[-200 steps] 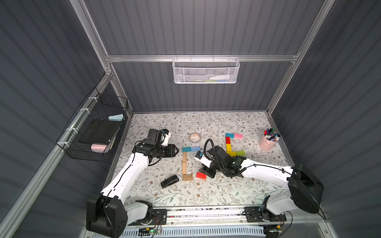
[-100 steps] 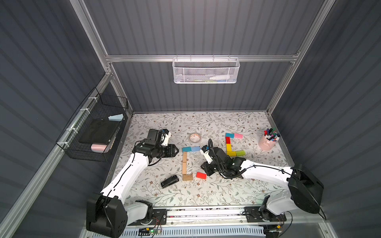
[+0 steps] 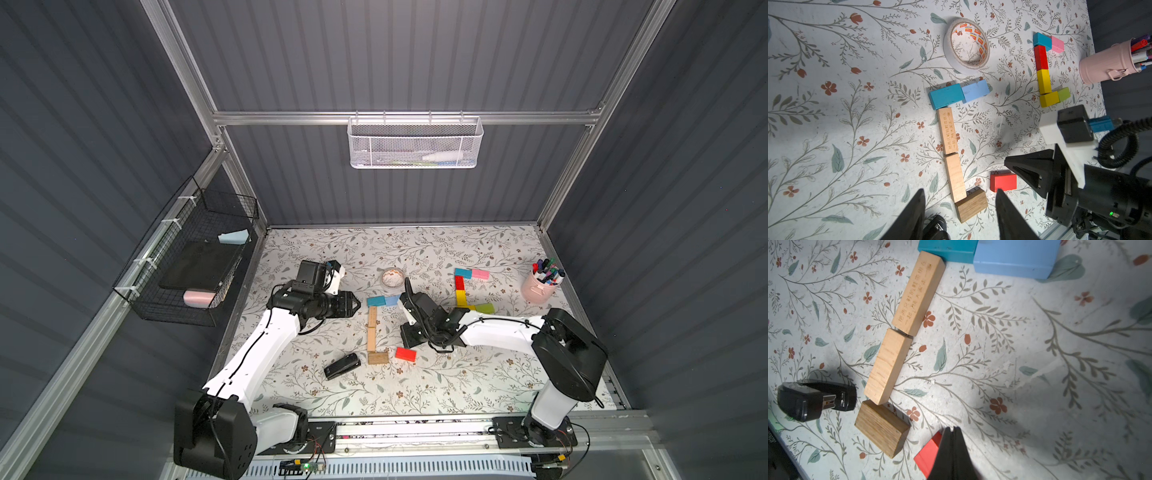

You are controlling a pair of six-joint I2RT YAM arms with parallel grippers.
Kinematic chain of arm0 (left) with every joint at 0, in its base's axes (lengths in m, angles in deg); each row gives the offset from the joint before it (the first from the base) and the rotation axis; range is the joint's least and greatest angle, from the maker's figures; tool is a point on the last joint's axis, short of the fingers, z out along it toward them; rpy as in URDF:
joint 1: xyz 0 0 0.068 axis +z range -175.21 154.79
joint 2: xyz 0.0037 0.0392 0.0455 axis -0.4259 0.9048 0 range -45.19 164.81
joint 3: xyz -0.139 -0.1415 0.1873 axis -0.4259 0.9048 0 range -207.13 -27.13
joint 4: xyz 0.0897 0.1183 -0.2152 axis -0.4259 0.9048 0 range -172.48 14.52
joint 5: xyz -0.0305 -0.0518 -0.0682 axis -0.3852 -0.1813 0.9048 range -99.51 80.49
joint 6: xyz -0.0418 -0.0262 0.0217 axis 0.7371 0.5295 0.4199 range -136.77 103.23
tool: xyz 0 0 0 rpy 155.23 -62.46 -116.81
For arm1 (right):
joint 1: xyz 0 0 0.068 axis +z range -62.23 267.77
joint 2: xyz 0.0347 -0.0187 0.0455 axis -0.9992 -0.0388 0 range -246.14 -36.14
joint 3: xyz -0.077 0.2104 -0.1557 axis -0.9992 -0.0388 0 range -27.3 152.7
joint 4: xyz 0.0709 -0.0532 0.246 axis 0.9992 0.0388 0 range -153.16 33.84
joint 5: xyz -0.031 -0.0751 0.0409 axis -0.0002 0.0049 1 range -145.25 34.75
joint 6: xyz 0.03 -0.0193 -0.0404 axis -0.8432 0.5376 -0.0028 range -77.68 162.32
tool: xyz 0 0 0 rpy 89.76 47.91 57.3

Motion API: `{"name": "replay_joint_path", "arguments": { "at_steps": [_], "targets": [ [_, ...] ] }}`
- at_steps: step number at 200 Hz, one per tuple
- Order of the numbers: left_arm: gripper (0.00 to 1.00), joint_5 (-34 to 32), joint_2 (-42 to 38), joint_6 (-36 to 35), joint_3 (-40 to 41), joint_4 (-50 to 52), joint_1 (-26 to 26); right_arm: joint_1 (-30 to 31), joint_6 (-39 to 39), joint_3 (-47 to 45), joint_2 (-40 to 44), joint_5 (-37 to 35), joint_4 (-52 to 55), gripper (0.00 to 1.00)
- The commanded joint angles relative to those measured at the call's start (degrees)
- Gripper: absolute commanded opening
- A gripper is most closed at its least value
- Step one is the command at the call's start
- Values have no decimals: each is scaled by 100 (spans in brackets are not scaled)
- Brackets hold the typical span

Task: Assemble the letter c with building blocks
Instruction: Place the building block at the center of the board, then assemble the building block at the center of the board.

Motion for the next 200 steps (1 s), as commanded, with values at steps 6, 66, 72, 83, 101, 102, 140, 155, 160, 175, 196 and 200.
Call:
{"name": "replay_joint_path", "arguments": {
  "at_steps": [6,66,72,83,101,102,140,155,160,175,196,200],
  "targets": [
    [53,55,-150,-129,42,86,35,-72,115,213,-167,335,220,0],
    [53,64,-132,-136,39,94,35,-81,319,452,-555,725,479,0],
    [53,62,-139,-136,34,94,35,-81,327,478,-591,756,496,0],
    [53,59,-132,-136,39,94,35,-81,345,535,-671,810,555,0],
    [53,62,-131,-145,31,100,35,-81,371,580,-756,865,609,0],
    [53,65,-126,-145,31,102,35,-81,375,581,-765,864,613,0],
    [53,61,-144,-143,35,94,35,-81,417,599,-828,924,650,0],
    [53,66,-148,-145,32,94,35,-81,424,598,-824,1122,690,0],
    [53,65,-144,-145,40,94,37,-81,424,587,-814,1137,702,0],
    [53,67,-141,-145,37,94,37,-81,425,567,-776,1153,720,0],
    [53,66,-146,-144,37,94,39,-81,418,523,-719,1170,747,0],
    [53,65,-148,-145,37,94,35,-81,416,513,-709,1170,749,0]
  ]
}}
